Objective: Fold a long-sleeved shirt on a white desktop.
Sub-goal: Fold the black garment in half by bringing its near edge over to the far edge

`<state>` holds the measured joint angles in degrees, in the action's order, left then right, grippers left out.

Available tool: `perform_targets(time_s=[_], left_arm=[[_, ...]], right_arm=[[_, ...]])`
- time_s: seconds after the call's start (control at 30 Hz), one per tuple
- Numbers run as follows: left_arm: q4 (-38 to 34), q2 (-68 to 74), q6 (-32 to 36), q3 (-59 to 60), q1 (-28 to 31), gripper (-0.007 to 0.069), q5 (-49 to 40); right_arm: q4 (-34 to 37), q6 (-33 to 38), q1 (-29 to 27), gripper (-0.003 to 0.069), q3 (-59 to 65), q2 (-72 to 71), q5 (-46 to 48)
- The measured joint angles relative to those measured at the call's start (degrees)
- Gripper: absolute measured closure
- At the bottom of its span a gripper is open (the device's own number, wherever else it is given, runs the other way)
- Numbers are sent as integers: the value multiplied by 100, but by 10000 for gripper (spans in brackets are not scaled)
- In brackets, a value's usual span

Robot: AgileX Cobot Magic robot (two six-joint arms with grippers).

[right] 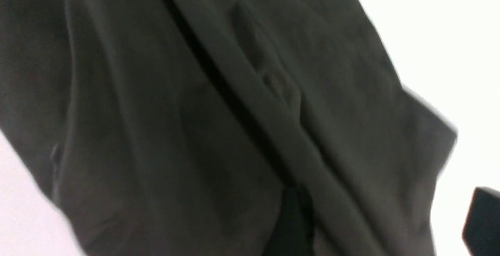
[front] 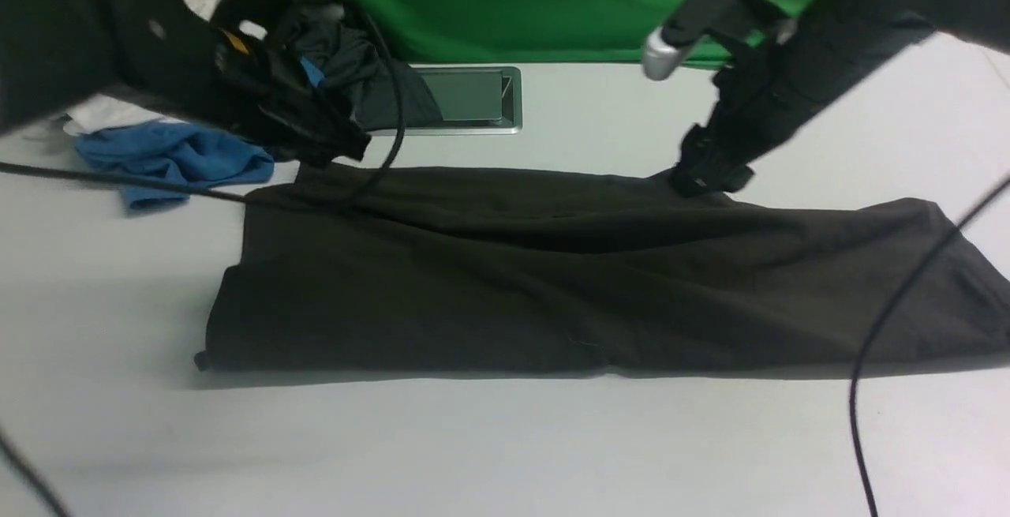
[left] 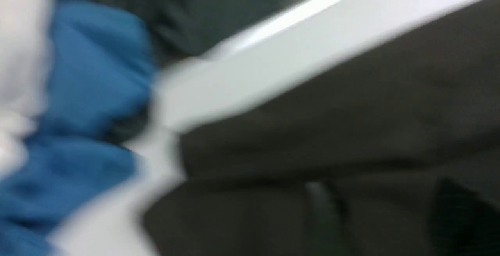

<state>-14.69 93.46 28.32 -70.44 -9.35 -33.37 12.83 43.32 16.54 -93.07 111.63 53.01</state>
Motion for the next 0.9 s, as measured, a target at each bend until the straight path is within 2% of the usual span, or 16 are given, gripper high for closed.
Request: perform_targets(time_s=[0.03, 0.07, 0.1, 0.2, 0.33, 0.6, 0.9], left_arm=[[-355, -163, 243, 97, -49, 436, -351], [-394, -188, 286, 97, -49, 452, -410], [-585, -347, 521, 239, -149, 537, -741], [-754, -620, 705, 611, -348, 601, -1109], [-794, -941, 760, 999, -516, 605, -1216], [-615, -1057, 759, 1189, -521, 605, -1199], [-609, -1077, 759, 1189, -526, 605, -1048]], right_arm=[[16, 255, 67, 92, -218, 225, 81], [16, 329, 78, 90, -286, 257, 89], [33, 530, 146, 88, -478, 466, 162], [51, 829, 245, 86, -853, 828, 241], [53, 1052, 258, 88, -1111, 1172, 459], [76, 1060, 258, 125, -1177, 1212, 676], [268, 1432, 354, 137, -1189, 1514, 29]])
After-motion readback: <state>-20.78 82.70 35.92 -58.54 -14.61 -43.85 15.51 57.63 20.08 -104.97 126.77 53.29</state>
